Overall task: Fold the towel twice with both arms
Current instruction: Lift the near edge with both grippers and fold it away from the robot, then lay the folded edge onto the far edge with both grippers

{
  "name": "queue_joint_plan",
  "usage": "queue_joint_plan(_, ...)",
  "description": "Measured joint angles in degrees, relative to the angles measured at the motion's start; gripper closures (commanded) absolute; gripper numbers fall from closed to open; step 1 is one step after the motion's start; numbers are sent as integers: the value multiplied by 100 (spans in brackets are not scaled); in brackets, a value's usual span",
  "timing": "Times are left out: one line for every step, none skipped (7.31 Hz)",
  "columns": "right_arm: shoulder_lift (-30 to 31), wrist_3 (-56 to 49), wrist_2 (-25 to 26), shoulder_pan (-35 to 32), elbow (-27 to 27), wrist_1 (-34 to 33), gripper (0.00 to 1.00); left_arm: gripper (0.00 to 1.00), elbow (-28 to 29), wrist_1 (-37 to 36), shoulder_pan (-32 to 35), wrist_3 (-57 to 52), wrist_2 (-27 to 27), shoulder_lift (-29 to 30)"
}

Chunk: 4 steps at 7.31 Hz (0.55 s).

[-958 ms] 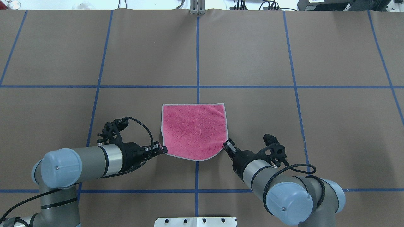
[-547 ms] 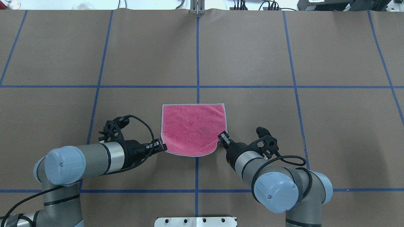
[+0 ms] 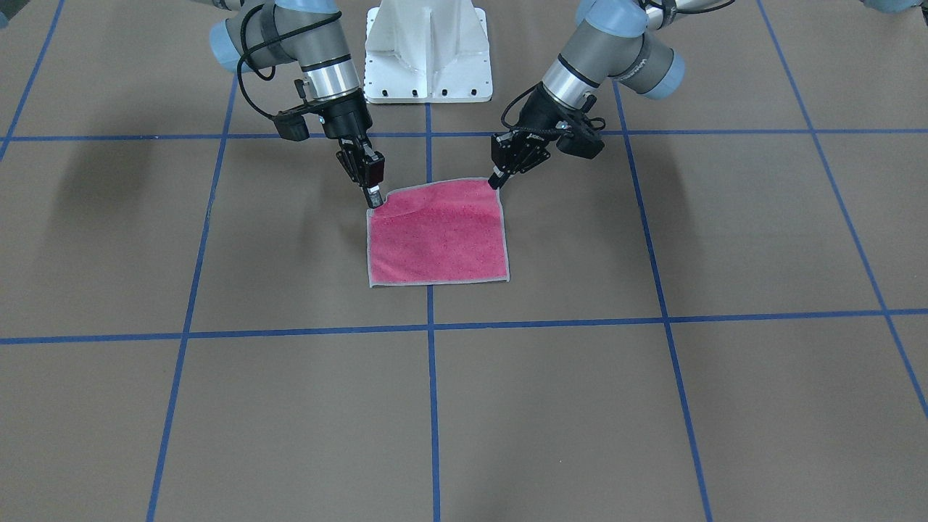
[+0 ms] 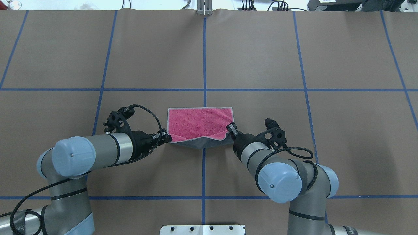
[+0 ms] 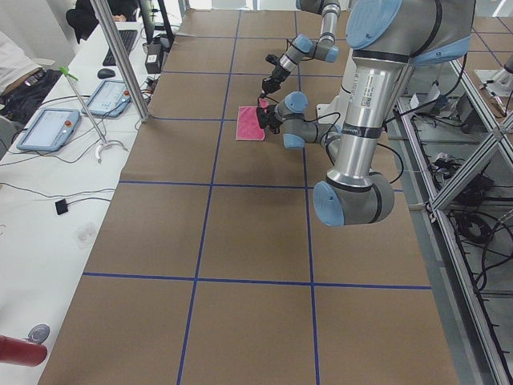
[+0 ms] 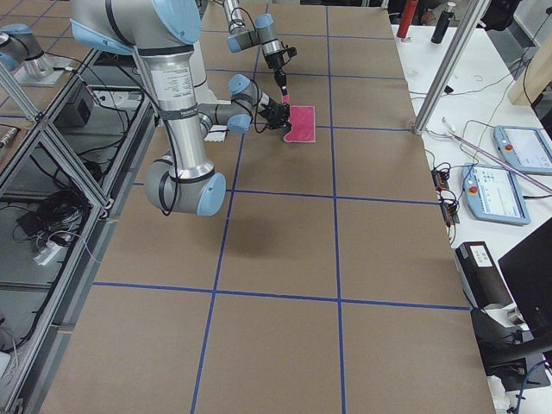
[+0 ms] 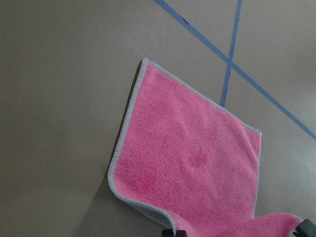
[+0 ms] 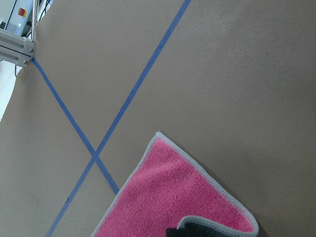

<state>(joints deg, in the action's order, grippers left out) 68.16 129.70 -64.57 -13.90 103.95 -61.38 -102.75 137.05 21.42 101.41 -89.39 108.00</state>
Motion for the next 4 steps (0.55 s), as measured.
queue_joint_plan(-55,-20,-2,-52,-70,7,100,100,87,-143,59,6,0,119)
queue_joint_plan(-80,-28,-5,-99,-105,10,100,100,211,-201,119,9,0,226)
queue_joint_plan(-90,-39,-9,-145,-137,14,100,100,365,-222,189,10,0,330)
queue_joint_plan(-96,-56,-13,-190,-181,18,100,100,514,-231,262,6,0,423)
